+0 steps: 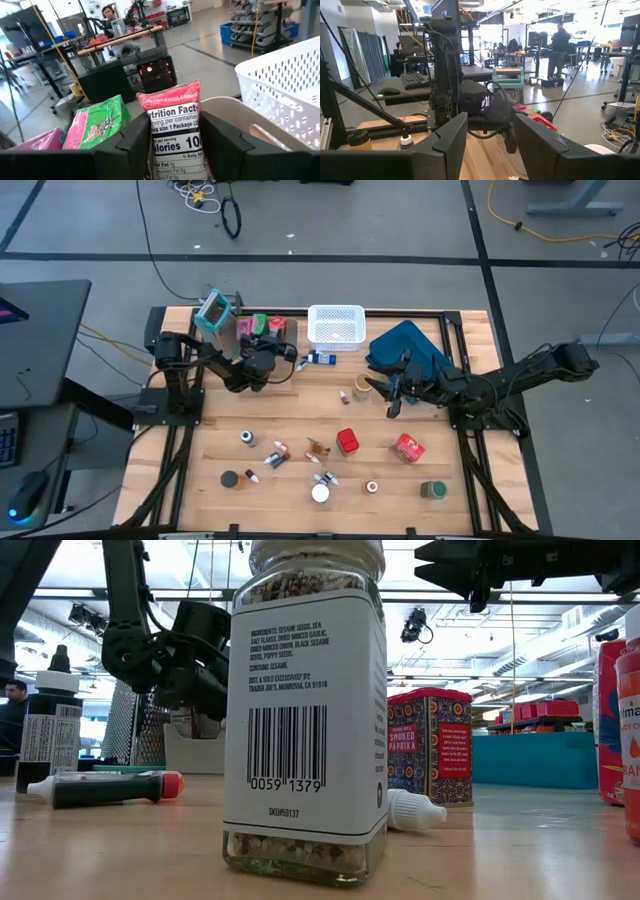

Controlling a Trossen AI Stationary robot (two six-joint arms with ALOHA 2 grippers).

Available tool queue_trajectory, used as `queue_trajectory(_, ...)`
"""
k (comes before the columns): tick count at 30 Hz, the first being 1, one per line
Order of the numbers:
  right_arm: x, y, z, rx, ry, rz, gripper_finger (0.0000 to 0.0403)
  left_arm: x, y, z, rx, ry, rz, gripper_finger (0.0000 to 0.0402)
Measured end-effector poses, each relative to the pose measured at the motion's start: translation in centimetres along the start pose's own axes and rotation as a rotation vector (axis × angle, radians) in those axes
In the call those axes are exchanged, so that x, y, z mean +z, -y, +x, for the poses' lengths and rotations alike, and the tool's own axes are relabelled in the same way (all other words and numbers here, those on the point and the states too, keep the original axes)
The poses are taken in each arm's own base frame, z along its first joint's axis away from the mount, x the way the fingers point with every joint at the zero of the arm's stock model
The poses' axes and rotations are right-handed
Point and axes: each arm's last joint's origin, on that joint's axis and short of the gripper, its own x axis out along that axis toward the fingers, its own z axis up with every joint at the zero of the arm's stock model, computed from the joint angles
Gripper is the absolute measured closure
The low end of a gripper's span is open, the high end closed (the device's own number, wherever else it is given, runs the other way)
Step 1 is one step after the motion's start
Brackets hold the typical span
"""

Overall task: Pick & Place Kitchen Items
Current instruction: Put the left red cereal box into the gray bin, then put the bottom red cereal box into the gray bin

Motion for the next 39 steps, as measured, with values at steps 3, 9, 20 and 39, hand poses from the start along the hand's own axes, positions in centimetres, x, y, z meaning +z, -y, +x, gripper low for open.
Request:
queue_trajectory(3,0.0,0.0,0.0,0.000,0.000,0.000,0.0230,0.1,0.1,-0.3,0.003,0.004,0.001,0.0201)
queue_trajectory(9,0.0,0.0,0.0,0.000,-0.001,-0.001,0.0230,1.3,0.3,-1.4,-0.033,0.031,0.002,0.0172)
queue_trajectory(20,0.0,0.0,0.0,0.001,-0.003,-0.002,0.0230,5.4,-0.9,-3.1,-0.045,0.103,0.013,0.0161)
queue_trajectory(39,-0.1,0.0,0.0,0.008,-0.012,-0.003,0.0230,8.4,-2.1,-4.4,-0.431,0.147,-0.126,0.0161)
